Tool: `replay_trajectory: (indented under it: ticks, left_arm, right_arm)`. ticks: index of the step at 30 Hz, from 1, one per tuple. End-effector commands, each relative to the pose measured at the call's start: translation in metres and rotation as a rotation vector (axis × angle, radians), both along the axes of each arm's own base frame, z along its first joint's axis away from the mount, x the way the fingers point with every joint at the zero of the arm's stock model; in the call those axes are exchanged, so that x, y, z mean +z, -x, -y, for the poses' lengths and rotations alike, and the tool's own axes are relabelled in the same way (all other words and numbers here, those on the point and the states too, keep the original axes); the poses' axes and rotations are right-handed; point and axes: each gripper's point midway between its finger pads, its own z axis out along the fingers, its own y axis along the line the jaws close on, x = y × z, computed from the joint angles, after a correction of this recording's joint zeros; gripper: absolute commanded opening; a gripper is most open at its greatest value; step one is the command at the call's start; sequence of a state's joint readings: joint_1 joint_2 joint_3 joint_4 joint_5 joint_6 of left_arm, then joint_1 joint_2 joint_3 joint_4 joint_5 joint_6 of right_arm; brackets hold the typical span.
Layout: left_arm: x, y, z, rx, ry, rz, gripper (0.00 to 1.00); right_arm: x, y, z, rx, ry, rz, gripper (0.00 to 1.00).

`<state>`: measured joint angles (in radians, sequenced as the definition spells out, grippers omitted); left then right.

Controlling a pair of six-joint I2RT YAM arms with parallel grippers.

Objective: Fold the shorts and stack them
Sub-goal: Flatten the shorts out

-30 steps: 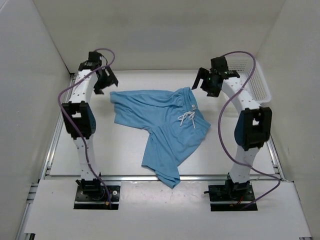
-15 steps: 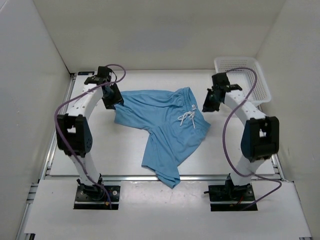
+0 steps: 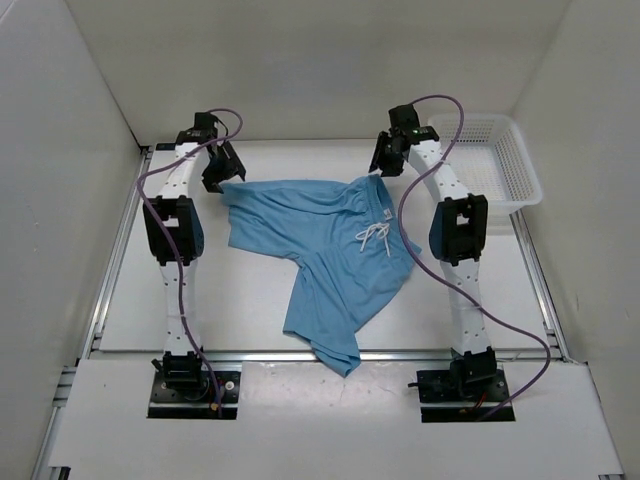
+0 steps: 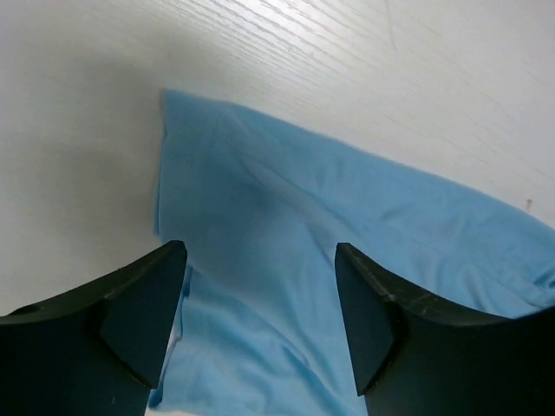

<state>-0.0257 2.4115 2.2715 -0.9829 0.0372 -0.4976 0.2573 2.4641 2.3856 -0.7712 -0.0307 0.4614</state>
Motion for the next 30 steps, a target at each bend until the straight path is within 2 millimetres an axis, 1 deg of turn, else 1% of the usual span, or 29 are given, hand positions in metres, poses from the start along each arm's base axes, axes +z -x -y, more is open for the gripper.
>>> replay_trajectory:
  ticks: [1, 2, 3, 4, 5, 6, 7, 8, 9, 10, 11, 12, 13, 14, 15, 16, 17, 18, 19, 20, 21, 22, 23, 24, 25, 26, 27, 28, 30]
  left_arm:
    - [0.01, -0.007, 0.0, 0.009, 0.021, 0.011, 0.81]
    - [0.007, -0.009, -0.005, 0.019, 0.021, 0.008, 0.85]
    - [-0.002, -0.01, -0.005, 0.019, 0.021, -0.004, 0.87]
    - [-0.007, -0.01, -0.011, 0.03, 0.021, -0.013, 0.88]
    - [-0.012, -0.012, -0.011, 0.03, 0.021, -0.015, 0.88]
    - [-0.019, -0.013, -0.016, 0.039, 0.021, -0.024, 0.89]
    - [-0.019, -0.013, -0.014, 0.043, 0.035, -0.025, 0.89]
    - [-0.025, -0.015, -0.014, 0.044, 0.035, -0.026, 0.89]
    - [-0.032, -0.015, -0.014, 0.044, 0.035, -0.038, 0.89]
    - [-0.029, -0.017, -0.014, 0.044, 0.035, -0.029, 0.89]
    - [-0.034, -0.018, -0.012, 0.039, 0.043, -0.031, 0.87]
    - [-0.039, -0.019, -0.012, 0.039, 0.043, -0.035, 0.84]
    - [-0.039, -0.019, -0.01, 0.033, 0.057, -0.036, 0.81]
    - [-0.041, -0.023, -0.008, 0.028, 0.065, -0.027, 0.68]
    - [-0.047, -0.022, -0.006, 0.023, 0.074, -0.039, 0.58]
    - [-0.043, -0.025, -0.006, 0.023, 0.074, -0.027, 0.47]
    - [-0.045, -0.026, -0.004, 0.018, 0.084, -0.027, 0.36]
    - [-0.044, -0.028, -0.009, 0.023, 0.093, -0.018, 0.18]
    - [-0.044, -0.028, -0.009, 0.023, 0.094, -0.018, 0.1]
    - [-0.044, -0.028, -0.016, 0.035, 0.094, -0.017, 0.1]
    - [-0.044, -0.028, -0.016, 0.036, 0.094, -0.017, 0.1]
    - [-0.038, -0.029, -0.022, 0.046, 0.093, -0.006, 0.1]
    - [-0.037, -0.032, -0.028, 0.056, 0.093, 0.004, 0.1]
    - [-0.03, -0.033, -0.029, 0.056, 0.093, 0.016, 0.1]
    - [-0.022, -0.034, -0.035, 0.065, 0.092, 0.032, 0.1]
    - [-0.02, -0.036, -0.035, 0.065, 0.092, 0.044, 0.1]
    - [-0.012, -0.039, -0.041, 0.073, 0.091, 0.067, 0.1]
    - [-0.012, -0.039, -0.041, 0.073, 0.091, 0.068, 0.1]
    - [0.003, -0.045, -0.041, 0.071, 0.09, 0.104, 0.1]
  right_arm:
    - [-0.002, 0.005, -0.004, 0.022, -0.021, -0.042, 0.47]
    - [-0.002, 0.005, -0.005, 0.015, -0.026, -0.044, 0.47]
    - [0.0, 0.002, -0.005, 0.015, -0.029, -0.033, 0.47]
    - [-0.009, 0.006, -0.004, 0.015, -0.023, -0.056, 0.47]
    - [-0.008, 0.004, -0.005, 0.015, -0.026, -0.046, 0.47]
    - [-0.012, 0.007, -0.006, 0.029, -0.027, -0.058, 0.47]
    - [-0.015, 0.009, -0.007, 0.035, -0.033, -0.07, 0.47]
    - [-0.014, 0.007, -0.008, 0.036, -0.036, -0.059, 0.47]
    - [-0.018, 0.009, -0.007, 0.035, -0.033, -0.07, 0.47]
    - [-0.021, 0.011, -0.008, 0.04, -0.038, -0.081, 0.47]
    - [-0.02, 0.014, -0.013, 0.05, -0.039, -0.079, 0.44]
    - [-0.017, 0.013, -0.013, 0.05, -0.041, -0.068, 0.43]
    - [-0.016, 0.011, -0.014, 0.05, -0.043, -0.059, 0.4]
    - [-0.019, 0.014, -0.015, 0.047, -0.053, -0.076, 0.3]
    - [-0.018, 0.011, -0.016, 0.047, -0.057, -0.063, 0.24]
    - [-0.011, 0.008, -0.02, 0.058, -0.075, -0.042, 0.17]
    - [-0.011, 0.008, -0.02, 0.058, -0.075, -0.042, 0.11]
    - [-0.004, 0.002, -0.023, 0.065, -0.09, -0.012, 0.01]
    - [-0.003, 0.0, -0.024, 0.059, -0.097, -0.005, 0.0]
    - [0.008, -0.005, -0.019, 0.051, -0.104, 0.023, 0.0]
    - [0.011, -0.003, -0.019, 0.044, -0.111, 0.028, 0.0]
    - [0.017, -0.01, -0.016, 0.026, -0.128, 0.058, 0.0]
    - [0.021, -0.014, -0.009, 0.003, -0.13, 0.072, 0.0]
    - [0.031, -0.019, -0.002, -0.022, -0.133, 0.094, 0.0]
    - [0.032, -0.021, -0.001, -0.039, -0.138, 0.1, 0.0]
    - [0.041, -0.026, 0.005, -0.058, -0.15, 0.123, 0.0]
    - [0.041, -0.029, 0.014, -0.086, -0.146, 0.125, 0.0]
    - [0.043, -0.032, 0.015, -0.109, -0.154, 0.133, 0.0]
    - [0.054, -0.037, 0.029, -0.145, -0.17, 0.154, 0.0]
